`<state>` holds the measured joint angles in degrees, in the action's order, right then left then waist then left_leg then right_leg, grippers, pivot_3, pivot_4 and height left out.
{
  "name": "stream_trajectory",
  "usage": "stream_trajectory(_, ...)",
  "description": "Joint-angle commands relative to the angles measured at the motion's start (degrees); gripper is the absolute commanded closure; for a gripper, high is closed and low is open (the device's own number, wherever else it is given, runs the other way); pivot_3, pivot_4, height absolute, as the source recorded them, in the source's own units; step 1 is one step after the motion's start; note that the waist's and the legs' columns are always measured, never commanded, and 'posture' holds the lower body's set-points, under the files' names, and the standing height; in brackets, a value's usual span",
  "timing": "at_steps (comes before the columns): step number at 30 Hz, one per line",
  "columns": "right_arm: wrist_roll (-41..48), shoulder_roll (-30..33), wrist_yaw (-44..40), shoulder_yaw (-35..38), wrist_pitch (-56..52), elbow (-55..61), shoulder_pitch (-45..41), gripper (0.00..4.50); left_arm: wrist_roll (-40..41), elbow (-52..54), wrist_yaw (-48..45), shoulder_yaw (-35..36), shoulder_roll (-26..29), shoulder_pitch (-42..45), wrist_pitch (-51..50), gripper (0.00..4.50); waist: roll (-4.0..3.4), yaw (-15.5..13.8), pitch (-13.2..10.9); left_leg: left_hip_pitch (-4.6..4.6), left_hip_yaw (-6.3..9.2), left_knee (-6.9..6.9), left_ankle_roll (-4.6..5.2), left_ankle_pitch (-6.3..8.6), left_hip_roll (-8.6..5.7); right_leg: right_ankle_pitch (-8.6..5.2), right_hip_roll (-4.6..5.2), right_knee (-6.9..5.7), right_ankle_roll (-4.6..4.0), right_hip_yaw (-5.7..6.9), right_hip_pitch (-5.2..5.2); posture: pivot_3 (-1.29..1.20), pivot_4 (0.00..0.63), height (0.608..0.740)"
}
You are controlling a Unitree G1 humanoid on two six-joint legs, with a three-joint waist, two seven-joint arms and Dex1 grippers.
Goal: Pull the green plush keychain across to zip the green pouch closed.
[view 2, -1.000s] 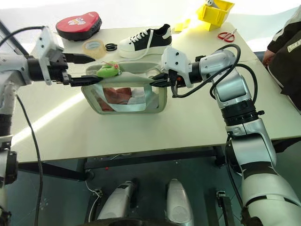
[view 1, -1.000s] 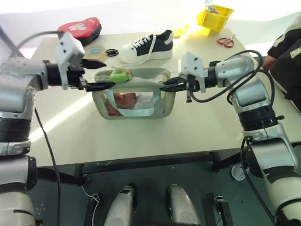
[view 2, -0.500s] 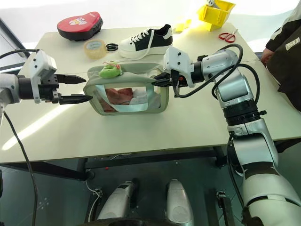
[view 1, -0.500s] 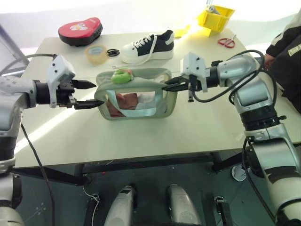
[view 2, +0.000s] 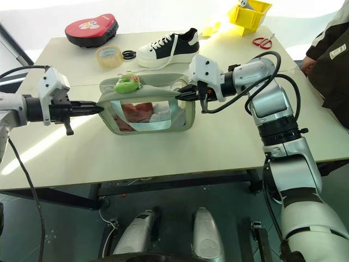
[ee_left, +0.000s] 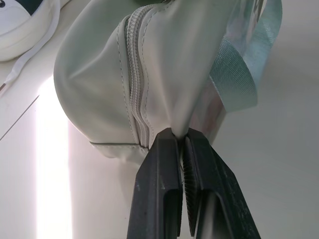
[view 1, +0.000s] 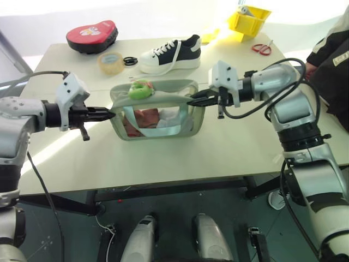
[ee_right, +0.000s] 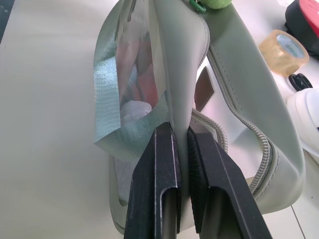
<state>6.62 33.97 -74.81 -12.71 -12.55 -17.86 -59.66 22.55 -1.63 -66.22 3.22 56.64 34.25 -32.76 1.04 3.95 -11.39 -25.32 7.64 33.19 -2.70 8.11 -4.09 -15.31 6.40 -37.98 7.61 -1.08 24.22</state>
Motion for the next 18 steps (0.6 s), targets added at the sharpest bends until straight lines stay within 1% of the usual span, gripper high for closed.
stream_trajectory(1, 1.61, -0.18, 0.03, 1.72, -0.37, 2.32, -1.53, 4.50, 1.28, 0.28, 0.05, 2.04, -0.30, 1.28, -0.14, 4.45, 0.00, 0.00, 0.00, 0.00, 0.00, 0.00, 0.00, 0.00, 0.00, 0.00, 0.00, 0.00, 0.00, 0.00, 0.00, 0.00, 0.150, 0.740)
stream_trajectory(4, 2.64, -0.19, -0.33, 1.93, -2.14, 3.30, -1.27, 4.50, 1.07, -0.12, 0.30, 1.89, -0.10, 2.17, -0.84, 4.45, 0.00, 0.01, 0.00, 0.00, 0.00, 0.00, 0.00, 0.00, 0.00, 0.00, 0.00, 0.00, 0.00, 0.00, 0.00, 0.00, 0.150, 0.740)
stream_trajectory(6, 3.42, 0.06, -0.63, 2.15, -3.68, 4.14, -1.13, 3.69, 0.97, -0.04, -0.49, 1.75, 0.59, 2.15, -0.65, 4.50, 0.00, 0.03, 0.00, 0.00, 0.00, 0.00, 0.00, 0.00, 0.00, 0.00, 0.00, 0.00, 0.00, 0.00, 0.00, 0.00, 0.150, 0.740)
stream_trajectory(7, 3.55, 0.27, -0.70, 2.22, -4.07, 4.31, -1.10, 3.46, 0.81, -0.23, -0.71, 1.69, 0.83, 2.25, -0.46, 4.50, 0.00, 0.03, 0.00, 0.00, 0.00, 0.00, 0.00, 0.00, 0.00, 0.00, 0.00, 0.00, 0.00, 0.00, 0.00, 0.00, 0.150, 0.740)
stream_trajectory(10, 3.44, 0.97, -0.49, 2.43, -4.06, 4.02, -1.34, 1.89, 0.10, -1.09, -0.78, 1.48, 1.08, 2.55, 0.25, 4.50, 0.00, -0.01, 0.00, 0.00, 0.00, 0.00, 0.00, 0.00, 0.00, 0.00, 0.00, 0.00, 0.00, 0.00, 0.00, 0.00, 0.150, 0.740)
stream_trajectory(13, 3.95, 1.03, 0.08, 3.30, -4.12, 2.40, -3.65, 0.31, -0.30, -1.13, -0.99, 1.23, 1.25, 2.42, 0.53, 4.50, 0.00, 0.01, 0.00, 0.00, 0.00, 0.00, 0.00, 0.00, 0.00, 0.00, 0.00, 0.00, 0.00, 0.00, 0.00, 0.00, 0.150, 0.740)
stream_trajectory(14, 4.27, 0.60, 0.65, 3.77, -4.35, 1.68, -4.93, 0.02, -0.31, -0.95, -1.02, 1.24, 1.24, 2.35, 0.48, 4.50, -0.01, 0.08, 0.00, 0.00, 0.00, 0.00, 0.00, 0.00, 0.00, 0.00, 0.00, 0.00, 0.00, 0.00, 0.00, 0.00, 0.150, 0.740)
stream_trajectory(18, 5.82, -4.31, 4.21, 4.66, -5.61, 0.05, -10.40, 0.02, -0.33, -0.77, -0.86, 1.33, 0.94, 2.51, 0.39, 4.50, -0.02, 0.20, -0.01, 0.00, -0.02, -0.04, 0.00, 0.00, 0.01, 0.00, 0.00, -0.02, 0.00, -0.01, 0.06, 0.00, 0.150, 0.740)
